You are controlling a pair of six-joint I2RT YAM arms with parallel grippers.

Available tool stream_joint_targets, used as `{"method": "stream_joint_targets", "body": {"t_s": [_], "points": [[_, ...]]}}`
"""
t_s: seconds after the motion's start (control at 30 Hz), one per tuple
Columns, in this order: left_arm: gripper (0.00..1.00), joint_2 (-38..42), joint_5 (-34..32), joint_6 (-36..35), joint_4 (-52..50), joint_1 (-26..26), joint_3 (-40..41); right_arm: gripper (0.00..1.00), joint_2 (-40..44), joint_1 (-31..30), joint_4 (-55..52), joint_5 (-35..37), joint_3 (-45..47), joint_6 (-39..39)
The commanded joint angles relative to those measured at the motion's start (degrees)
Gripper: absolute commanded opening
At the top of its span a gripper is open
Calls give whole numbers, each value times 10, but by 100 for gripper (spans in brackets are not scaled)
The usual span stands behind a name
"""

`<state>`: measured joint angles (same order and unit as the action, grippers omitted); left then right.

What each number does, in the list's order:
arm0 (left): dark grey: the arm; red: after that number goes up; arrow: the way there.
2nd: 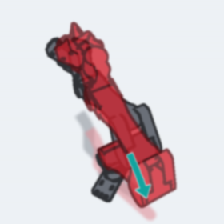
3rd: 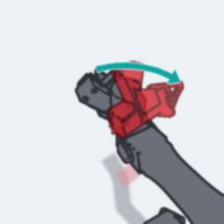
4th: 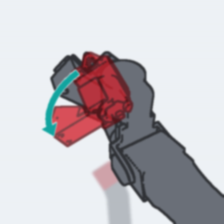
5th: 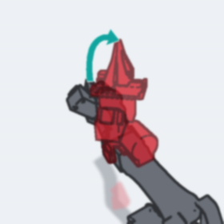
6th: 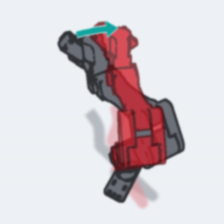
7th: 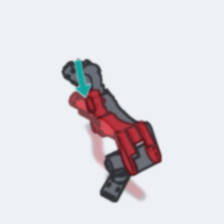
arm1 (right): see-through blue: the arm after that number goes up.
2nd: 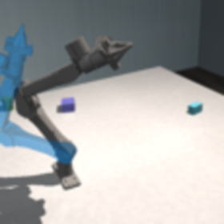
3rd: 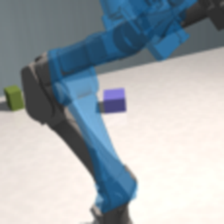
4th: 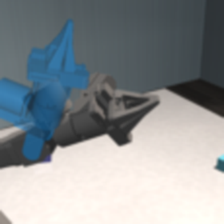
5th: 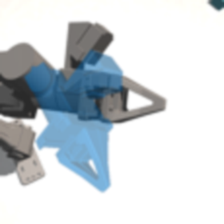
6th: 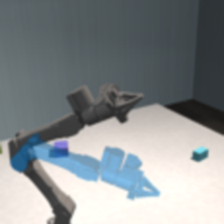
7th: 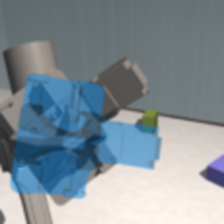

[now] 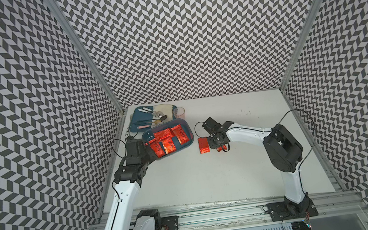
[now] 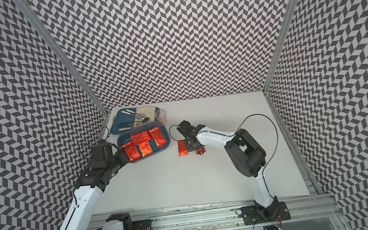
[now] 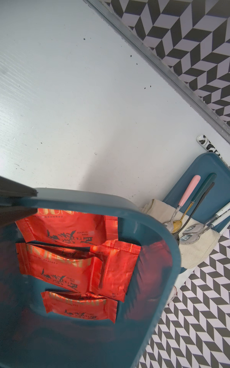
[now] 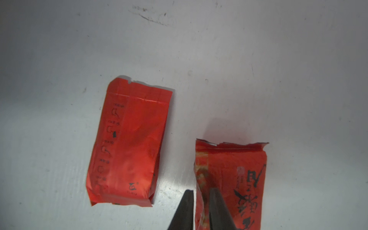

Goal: Take the tea bags out of the storage box
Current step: Place the tea bag at the center of the board, then pick up the tea bag from the storage box.

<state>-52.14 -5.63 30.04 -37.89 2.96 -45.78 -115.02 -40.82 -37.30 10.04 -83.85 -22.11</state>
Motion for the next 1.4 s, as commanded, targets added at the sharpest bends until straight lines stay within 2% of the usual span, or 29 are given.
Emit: {"method": "stream_joint_targets", "body": {"t_s": [0.0,0.1,0.23,0.43,0.57,0.63,0.73,0.83,1.03,1.17,1.37], "points": [[0,6,8,-2,27,-4,0,19,36,-1,10,1,-17,2],[0,8,8,-2,28,-3,-1,19,53,3,17,-22,-21,13],[0,6,9,-2,27,-3,0,20,107,2,64,-92,-18,53],[0,6,12,-3,29,-3,0,22,166,-2,150,-289,-33,74],[0,8,17,-5,30,-2,1,24,151,-20,212,-374,-46,50],[0,8,20,-7,32,-2,2,25,107,-46,179,-376,-101,67],[0,9,22,-7,32,-3,2,29,42,-85,137,-330,-174,85],[0,9,24,-8,33,-2,2,41,-7,-95,140,-337,-212,72],[0,12,26,-9,34,-1,3,44,-64,-95,146,-319,-241,61],[0,12,26,-9,35,-1,3,46,-76,-95,146,-288,-240,67],[0,8,27,-9,35,-1,3,48,-95,-95,152,-287,-244,70]]}}
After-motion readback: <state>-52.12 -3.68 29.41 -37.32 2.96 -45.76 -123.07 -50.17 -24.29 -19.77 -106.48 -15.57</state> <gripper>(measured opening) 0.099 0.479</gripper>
